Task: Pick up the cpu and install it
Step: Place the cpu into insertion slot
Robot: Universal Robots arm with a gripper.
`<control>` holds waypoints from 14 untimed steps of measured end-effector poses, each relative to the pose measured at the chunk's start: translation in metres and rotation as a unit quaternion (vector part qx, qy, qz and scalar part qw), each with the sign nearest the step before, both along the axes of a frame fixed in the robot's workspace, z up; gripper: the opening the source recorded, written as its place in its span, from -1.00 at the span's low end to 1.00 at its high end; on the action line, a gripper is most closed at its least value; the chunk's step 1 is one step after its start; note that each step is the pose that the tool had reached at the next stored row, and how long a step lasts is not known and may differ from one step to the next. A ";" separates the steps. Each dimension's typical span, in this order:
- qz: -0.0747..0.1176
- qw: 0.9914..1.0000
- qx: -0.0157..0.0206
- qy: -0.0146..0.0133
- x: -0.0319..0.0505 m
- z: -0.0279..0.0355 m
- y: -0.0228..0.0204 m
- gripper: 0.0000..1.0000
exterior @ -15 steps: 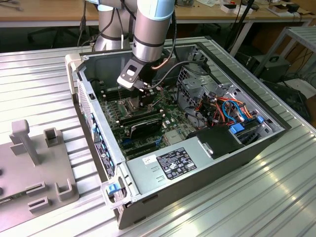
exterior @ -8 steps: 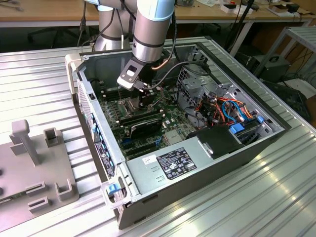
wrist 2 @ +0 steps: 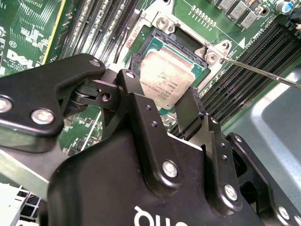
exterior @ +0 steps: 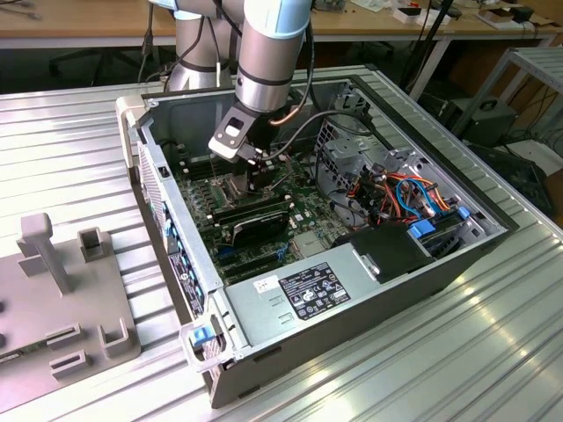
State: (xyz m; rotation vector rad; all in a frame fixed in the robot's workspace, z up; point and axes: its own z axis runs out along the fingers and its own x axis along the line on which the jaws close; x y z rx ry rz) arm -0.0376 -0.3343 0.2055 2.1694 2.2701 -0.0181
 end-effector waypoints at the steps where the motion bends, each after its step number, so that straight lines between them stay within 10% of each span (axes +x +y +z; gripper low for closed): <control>1: 0.000 1.000 0.000 0.000 0.0000 -0.0003 0.0000 0.09; 14: -0.001 1.000 0.000 0.000 -0.0003 -0.0021 0.0000 0.09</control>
